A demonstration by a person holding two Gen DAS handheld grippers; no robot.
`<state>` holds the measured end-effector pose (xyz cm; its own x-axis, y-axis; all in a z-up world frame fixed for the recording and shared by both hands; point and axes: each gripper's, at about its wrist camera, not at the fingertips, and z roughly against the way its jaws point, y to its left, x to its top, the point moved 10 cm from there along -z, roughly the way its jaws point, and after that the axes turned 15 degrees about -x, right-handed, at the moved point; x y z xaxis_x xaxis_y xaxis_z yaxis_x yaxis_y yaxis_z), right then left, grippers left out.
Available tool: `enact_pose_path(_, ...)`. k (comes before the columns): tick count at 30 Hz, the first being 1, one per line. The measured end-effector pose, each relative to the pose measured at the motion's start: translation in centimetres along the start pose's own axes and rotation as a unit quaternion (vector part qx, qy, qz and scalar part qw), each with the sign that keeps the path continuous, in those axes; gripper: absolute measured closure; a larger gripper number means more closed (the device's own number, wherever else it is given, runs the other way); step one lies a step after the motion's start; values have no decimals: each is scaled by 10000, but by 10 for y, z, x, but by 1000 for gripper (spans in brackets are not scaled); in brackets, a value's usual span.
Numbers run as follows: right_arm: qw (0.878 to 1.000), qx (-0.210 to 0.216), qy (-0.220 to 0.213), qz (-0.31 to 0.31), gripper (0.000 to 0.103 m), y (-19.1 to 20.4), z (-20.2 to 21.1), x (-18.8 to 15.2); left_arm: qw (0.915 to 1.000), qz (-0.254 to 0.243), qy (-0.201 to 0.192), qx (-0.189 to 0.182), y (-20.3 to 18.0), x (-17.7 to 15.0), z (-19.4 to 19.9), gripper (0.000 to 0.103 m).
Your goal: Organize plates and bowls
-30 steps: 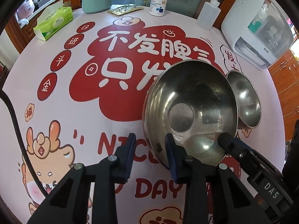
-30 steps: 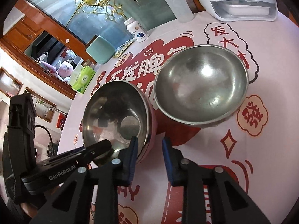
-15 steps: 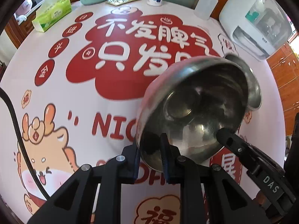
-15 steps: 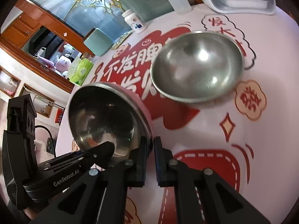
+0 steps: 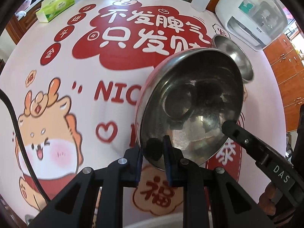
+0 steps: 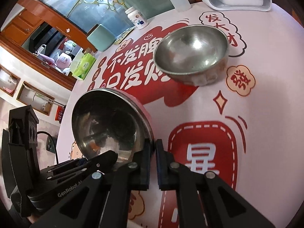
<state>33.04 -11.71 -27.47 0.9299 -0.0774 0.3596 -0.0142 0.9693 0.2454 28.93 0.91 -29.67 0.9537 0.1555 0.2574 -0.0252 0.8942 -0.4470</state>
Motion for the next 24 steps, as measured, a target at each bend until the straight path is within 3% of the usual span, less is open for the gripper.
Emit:
enact_pose_path(14,9987,74,-179,476,98,35,41,-39,9991,190,-317,-212,12,-54,57,85)
enact_pose_path(24,9951,176,-319,922,97,72,67,-70,9976,261,-635,-112,26,-88,101,85)
